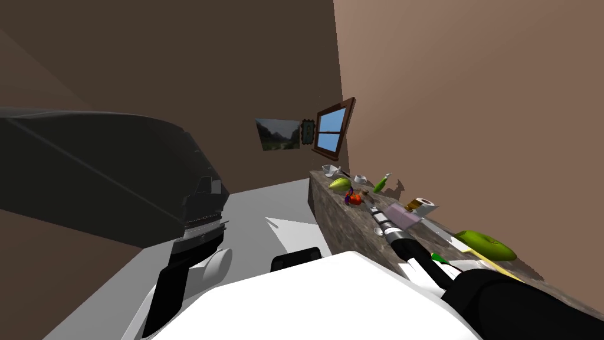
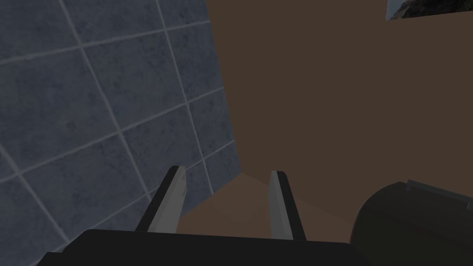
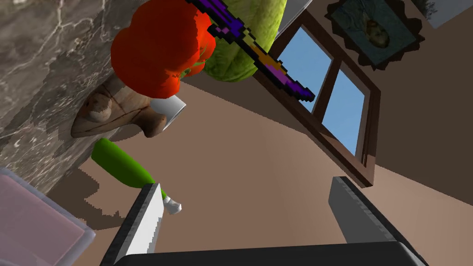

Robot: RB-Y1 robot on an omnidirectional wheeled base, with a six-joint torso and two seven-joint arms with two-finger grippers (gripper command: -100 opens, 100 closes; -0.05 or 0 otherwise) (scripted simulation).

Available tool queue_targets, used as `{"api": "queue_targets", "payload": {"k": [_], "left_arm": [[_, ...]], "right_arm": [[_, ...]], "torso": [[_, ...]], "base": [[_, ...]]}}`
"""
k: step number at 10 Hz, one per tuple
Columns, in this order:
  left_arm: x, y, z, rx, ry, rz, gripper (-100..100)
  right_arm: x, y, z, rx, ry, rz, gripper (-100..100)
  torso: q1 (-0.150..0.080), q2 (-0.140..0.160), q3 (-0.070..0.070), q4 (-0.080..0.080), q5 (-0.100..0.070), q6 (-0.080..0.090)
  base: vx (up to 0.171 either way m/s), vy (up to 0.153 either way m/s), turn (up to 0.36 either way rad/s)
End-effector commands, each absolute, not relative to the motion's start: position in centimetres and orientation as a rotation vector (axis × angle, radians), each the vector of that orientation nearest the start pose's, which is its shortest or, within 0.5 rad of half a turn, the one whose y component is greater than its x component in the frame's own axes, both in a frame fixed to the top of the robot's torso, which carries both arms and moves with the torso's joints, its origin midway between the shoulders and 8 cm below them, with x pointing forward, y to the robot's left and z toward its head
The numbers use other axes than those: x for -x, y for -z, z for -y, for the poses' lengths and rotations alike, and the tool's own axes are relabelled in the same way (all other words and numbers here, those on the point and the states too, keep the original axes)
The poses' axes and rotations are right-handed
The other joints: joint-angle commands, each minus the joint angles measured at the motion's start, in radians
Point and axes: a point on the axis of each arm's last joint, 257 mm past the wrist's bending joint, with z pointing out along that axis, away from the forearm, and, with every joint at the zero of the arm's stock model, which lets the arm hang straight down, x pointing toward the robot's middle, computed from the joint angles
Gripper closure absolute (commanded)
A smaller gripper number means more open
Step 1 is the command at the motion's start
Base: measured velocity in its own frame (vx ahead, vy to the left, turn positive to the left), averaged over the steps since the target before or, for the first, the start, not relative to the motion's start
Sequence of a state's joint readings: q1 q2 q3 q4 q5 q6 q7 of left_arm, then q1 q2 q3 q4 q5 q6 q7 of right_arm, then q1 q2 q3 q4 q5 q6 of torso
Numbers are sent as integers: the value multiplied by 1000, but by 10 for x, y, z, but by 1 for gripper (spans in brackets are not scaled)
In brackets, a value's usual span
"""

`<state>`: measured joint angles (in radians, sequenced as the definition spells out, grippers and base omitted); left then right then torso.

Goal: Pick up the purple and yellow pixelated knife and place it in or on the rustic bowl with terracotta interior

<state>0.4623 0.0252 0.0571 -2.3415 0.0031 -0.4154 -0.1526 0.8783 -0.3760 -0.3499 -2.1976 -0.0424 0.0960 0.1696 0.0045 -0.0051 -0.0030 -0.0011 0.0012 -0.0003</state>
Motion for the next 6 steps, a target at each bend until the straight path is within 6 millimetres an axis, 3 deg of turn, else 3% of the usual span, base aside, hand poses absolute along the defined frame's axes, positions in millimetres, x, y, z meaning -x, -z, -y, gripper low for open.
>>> {"api": "queue_targets", "payload": {"k": [1,2,4,6], "left_arm": [[-345,-49,-291,568,1121,-653,0],[-345,-49,-291,568,1121,-653,0],[-345,-49,-291,568,1121,-653,0],[-345,-49,-291,568,1121,-653,0]], "right_arm": [[-257,216,512,-1010,-238,-1517,-100],[-239,229,529,-1025,-157,-1573,-100],[-230,234,537,-1030,-118,-1601,-100],[-205,246,561,-1032,-2,-1683,-100]], "torso": [[0,0,0,0,0,0],[0,0,0,0,0,0],[-1,-2,-1,-1,0,0],[0,-3,-2,-1,0,0]], "base": [[77,71,-22],[132,81,-36],[90,55,-15],[170,84,-40]]}}
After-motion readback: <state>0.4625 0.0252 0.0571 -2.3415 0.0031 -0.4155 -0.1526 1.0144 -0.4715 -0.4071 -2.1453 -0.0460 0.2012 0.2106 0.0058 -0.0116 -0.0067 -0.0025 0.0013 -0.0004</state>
